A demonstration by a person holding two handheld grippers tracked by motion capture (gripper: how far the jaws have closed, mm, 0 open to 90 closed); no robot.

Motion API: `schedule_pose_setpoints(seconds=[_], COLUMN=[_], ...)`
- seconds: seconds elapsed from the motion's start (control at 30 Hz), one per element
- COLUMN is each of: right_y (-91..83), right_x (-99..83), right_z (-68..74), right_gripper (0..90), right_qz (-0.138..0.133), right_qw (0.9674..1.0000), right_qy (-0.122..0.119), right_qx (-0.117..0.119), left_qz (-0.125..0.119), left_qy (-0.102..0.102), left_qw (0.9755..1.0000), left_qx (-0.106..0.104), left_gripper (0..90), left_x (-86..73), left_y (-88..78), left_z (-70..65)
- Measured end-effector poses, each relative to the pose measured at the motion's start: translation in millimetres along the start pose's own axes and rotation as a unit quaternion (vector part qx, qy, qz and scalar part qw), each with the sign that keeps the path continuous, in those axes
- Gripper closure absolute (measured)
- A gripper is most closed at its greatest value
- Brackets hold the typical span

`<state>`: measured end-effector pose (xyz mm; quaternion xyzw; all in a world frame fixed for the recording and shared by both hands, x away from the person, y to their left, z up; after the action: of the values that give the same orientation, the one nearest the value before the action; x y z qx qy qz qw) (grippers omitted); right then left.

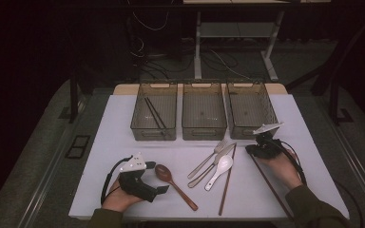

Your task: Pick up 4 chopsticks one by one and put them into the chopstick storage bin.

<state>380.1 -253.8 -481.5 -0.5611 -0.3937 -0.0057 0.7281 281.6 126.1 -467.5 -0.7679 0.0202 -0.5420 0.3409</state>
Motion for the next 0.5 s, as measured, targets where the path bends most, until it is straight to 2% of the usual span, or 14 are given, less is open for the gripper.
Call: schedule_pose_setpoints(seconds=[0.5], right_y=[3.8], right_x=[5.2], right_z=[1.6], right_gripper=[85.9], right_qz=[-0.002], right_qw=[1.0], right_qy=[-0.007], right_qx=[-0.001], left_qz=[0.0], left_qy=[0.001], left_qw=[1.0], left_qx=[0.0], left_gripper=[0.0], left_x=[0.1], left_y=[0.0], left_z=[-0.2])
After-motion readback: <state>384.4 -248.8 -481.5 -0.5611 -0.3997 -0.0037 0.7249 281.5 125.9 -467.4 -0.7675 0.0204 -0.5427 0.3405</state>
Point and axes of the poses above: each handheld gripper's, and its own axes: y roughly forward along the jaws, x roughly out of its top, z roughly to its left, the point moved 5 cm from there along y, roughly forward along the jaws, and after that the axes turned 1 degree about z, right-handed, at the moved point
